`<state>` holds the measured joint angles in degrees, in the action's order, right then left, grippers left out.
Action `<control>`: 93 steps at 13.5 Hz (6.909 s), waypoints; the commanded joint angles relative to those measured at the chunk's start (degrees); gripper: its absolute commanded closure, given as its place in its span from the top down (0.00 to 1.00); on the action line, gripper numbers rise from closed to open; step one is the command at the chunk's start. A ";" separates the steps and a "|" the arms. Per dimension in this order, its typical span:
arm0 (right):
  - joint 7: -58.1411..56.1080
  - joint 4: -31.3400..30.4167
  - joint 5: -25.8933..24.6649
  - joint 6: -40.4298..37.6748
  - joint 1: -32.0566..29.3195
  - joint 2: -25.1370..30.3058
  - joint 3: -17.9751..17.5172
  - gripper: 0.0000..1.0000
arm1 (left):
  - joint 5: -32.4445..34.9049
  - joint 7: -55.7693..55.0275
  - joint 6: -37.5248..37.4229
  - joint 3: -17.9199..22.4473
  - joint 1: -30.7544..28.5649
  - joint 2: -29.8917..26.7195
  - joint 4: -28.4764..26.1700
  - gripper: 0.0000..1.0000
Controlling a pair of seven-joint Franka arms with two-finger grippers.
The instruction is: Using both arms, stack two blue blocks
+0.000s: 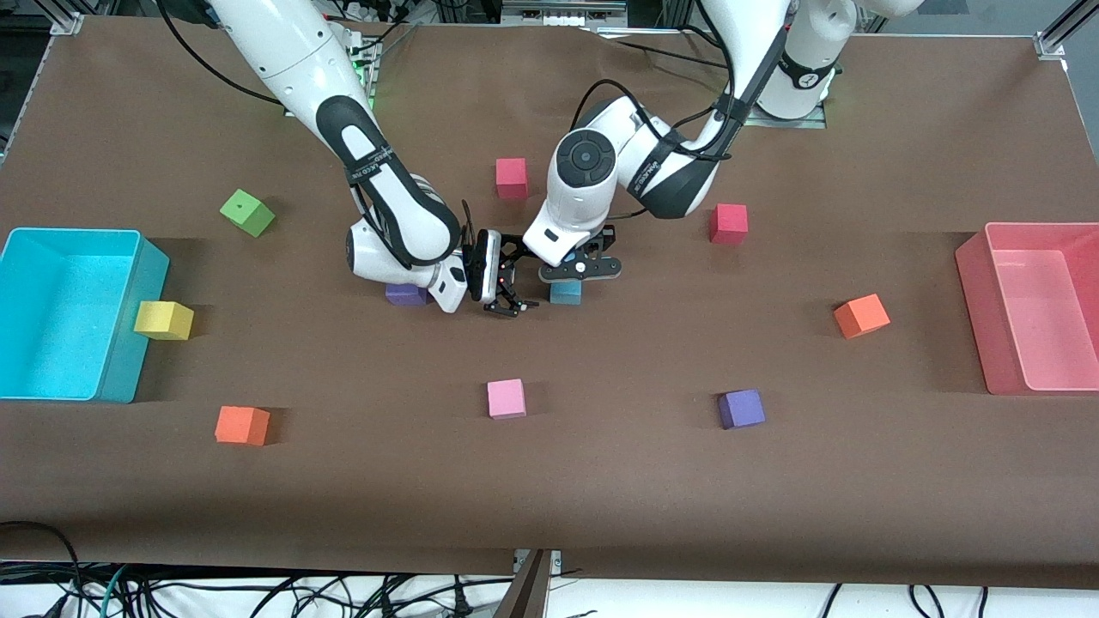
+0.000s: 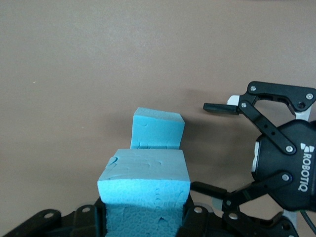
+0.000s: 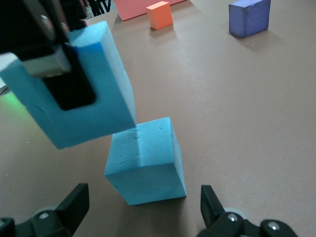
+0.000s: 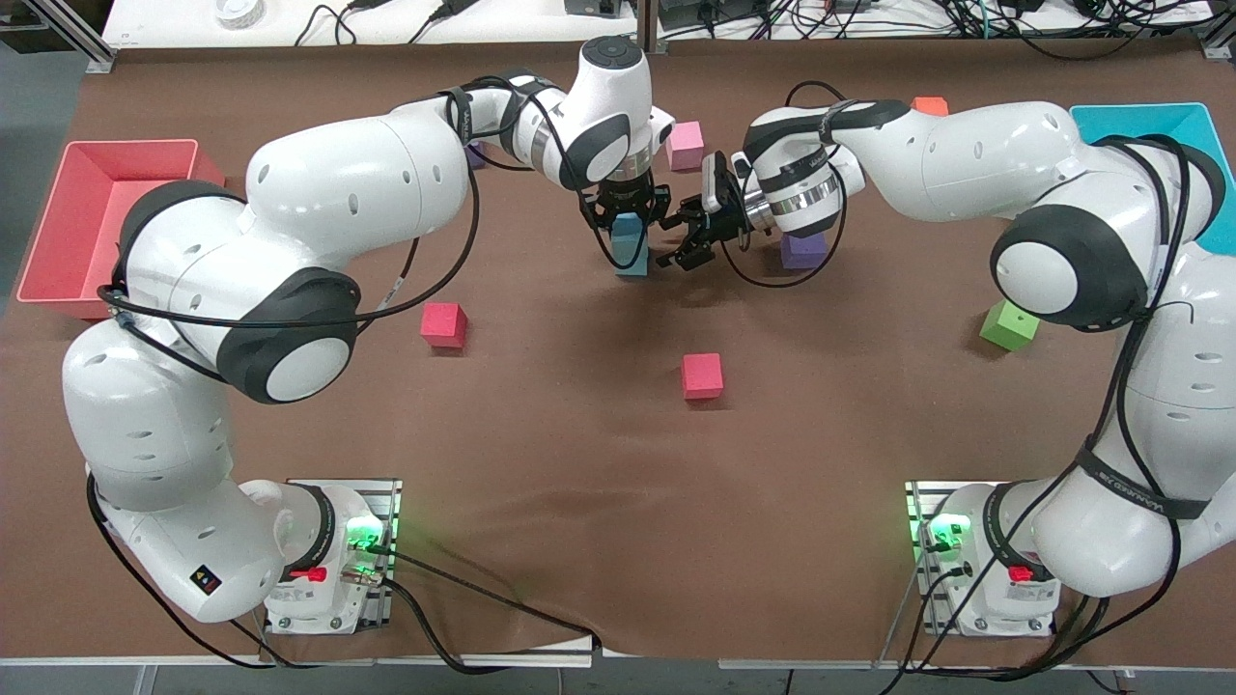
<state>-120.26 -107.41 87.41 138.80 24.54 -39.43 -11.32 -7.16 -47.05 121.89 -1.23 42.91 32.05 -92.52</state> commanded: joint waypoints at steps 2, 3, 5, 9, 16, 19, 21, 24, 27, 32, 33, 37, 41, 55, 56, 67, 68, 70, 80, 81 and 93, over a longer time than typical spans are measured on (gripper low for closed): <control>-2.60 -0.17 1.36 -1.25 -1.42 -0.21 -1.07 1.00 | -0.49 -0.50 0.88 1.06 1.30 2.49 2.60 0.00; -2.61 -0.26 1.36 -1.33 -1.51 -0.12 -1.07 1.00 | -0.49 -1.02 1.24 1.06 1.47 3.10 2.60 0.00; -2.70 -0.26 1.36 -1.42 -1.60 -0.21 -1.07 1.00 | -0.32 -1.11 2.55 1.15 1.56 3.81 2.69 0.02; -2.96 -0.35 1.36 -1.42 -1.60 -0.12 -1.07 1.00 | -0.14 -1.29 4.05 1.32 1.74 4.78 2.60 0.06; -3.57 -0.52 1.44 -1.42 -1.77 -0.21 -1.07 1.00 | -0.05 -1.20 4.06 2.20 1.74 4.78 2.52 0.47; -3.66 -0.87 1.44 -1.51 -1.68 -0.21 -1.07 1.00 | -0.05 -1.29 4.06 2.38 1.74 4.69 2.52 0.66; -3.84 -0.88 1.44 -1.42 -1.68 -0.21 -1.07 1.00 | -0.05 -1.38 4.06 2.38 1.74 4.69 2.52 0.80; -3.84 -0.88 1.44 -1.42 -1.77 -0.21 -1.07 1.00 | 0.04 -1.29 4.06 2.38 1.91 4.26 2.52 1.00; -3.84 -0.88 1.44 -1.51 -1.77 -0.21 -1.07 1.00 | 0.04 -0.67 3.36 3.43 1.22 1.89 2.25 1.00; -3.84 -0.88 1.44 -1.51 -1.77 -0.21 -1.07 1.00 | 0.04 2.64 -4.62 2.64 -6.33 -9.61 -0.03 1.00; -3.84 -0.88 1.44 -1.51 -1.77 -0.21 -1.07 1.00 | -0.40 5.97 -7.34 2.55 -8.43 -12.42 -0.82 1.00; -3.84 -0.87 1.36 -1.42 -1.86 -0.21 -1.07 1.00 | -0.49 21.96 -22.27 2.38 -18.36 -22.09 -1.09 1.00; -3.84 -0.79 1.36 -1.42 -1.77 -0.21 -1.07 1.00 | 0.13 35.16 -31.88 3.86 -26.72 -29.57 -1.79 1.00; -0.60 -0.61 -0.22 -4.30 -5.28 3.39 -0.02 1.00 | 7.77 45.91 -38.13 10.20 -29.20 -35.48 -1.53 1.00; 1.15 -0.44 -2.31 -7.02 -6.33 4.09 0.59 1.00 | 7.77 45.82 -38.22 10.20 -29.20 -35.30 -1.53 1.00; 52.97 21.87 -45.01 -43.96 -6.43 8.14 21.07 1.00 | 7.77 44.68 -38.66 10.11 -30.16 -35.39 -1.70 1.00; 58.68 22.84 -49.49 -43.70 -6.26 8.58 20.99 1.00 | 7.77 44.68 -38.66 9.94 -30.17 -35.39 -1.70 1.00; 74.73 22.16 -61.50 -42.91 -6.34 13.04 20.29 1.00 | 7.77 44.68 -38.66 9.93 -30.17 -35.39 -1.70 1.00; 122.37 13.80 -88.73 -43.42 -24.96 35.02 6.93 1.00 | 7.68 44.50 -39.27 9.76 -30.17 -35.47 -1.44 1.00; 122.55 14.15 -88.82 -43.87 -26.45 35.82 7.01 1.00 | 7.68 44.50 -39.27 9.76 -30.17 -35.47 -1.44 1.00; 120.09 13.63 -88.82 -45.10 -29.72 38.56 7.72 1.00 | 7.60 44.24 -39.10 9.85 -30.17 -35.47 -1.35 1.00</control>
<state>0.53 -93.05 -0.92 93.05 -4.77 -0.71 -3.29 -0.80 -2.04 83.57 9.09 13.08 -3.20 -94.40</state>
